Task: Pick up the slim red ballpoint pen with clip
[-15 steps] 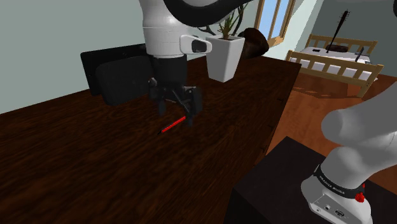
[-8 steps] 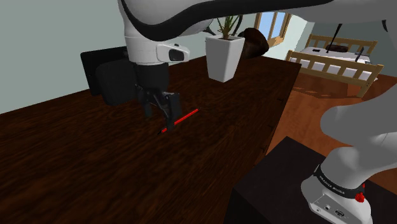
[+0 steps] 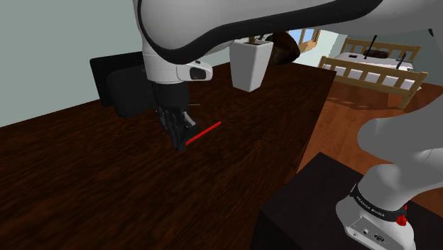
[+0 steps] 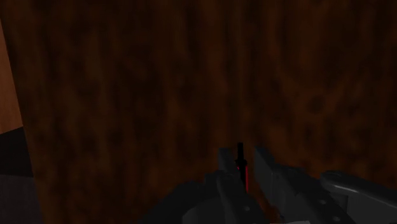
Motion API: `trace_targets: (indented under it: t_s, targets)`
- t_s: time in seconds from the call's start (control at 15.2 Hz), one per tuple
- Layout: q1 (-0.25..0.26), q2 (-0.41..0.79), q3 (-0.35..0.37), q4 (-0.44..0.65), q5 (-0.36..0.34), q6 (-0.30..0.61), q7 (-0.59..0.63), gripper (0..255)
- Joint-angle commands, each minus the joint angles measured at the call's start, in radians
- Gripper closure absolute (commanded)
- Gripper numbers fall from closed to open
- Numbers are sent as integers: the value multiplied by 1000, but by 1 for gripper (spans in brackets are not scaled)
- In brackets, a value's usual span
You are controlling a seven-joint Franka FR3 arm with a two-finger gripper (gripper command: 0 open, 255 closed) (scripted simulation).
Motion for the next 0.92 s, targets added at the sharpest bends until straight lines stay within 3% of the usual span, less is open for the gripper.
trace_targets:
  t_s: [0.0, 0.4, 0.86]
  targets:
    - [1, 0, 1, -3, 0, 0, 0, 255]
    - [-2, -3, 4, -1, 3, 0, -1, 255]
    - [-17, 11, -6, 84, -16, -84, 20, 255]
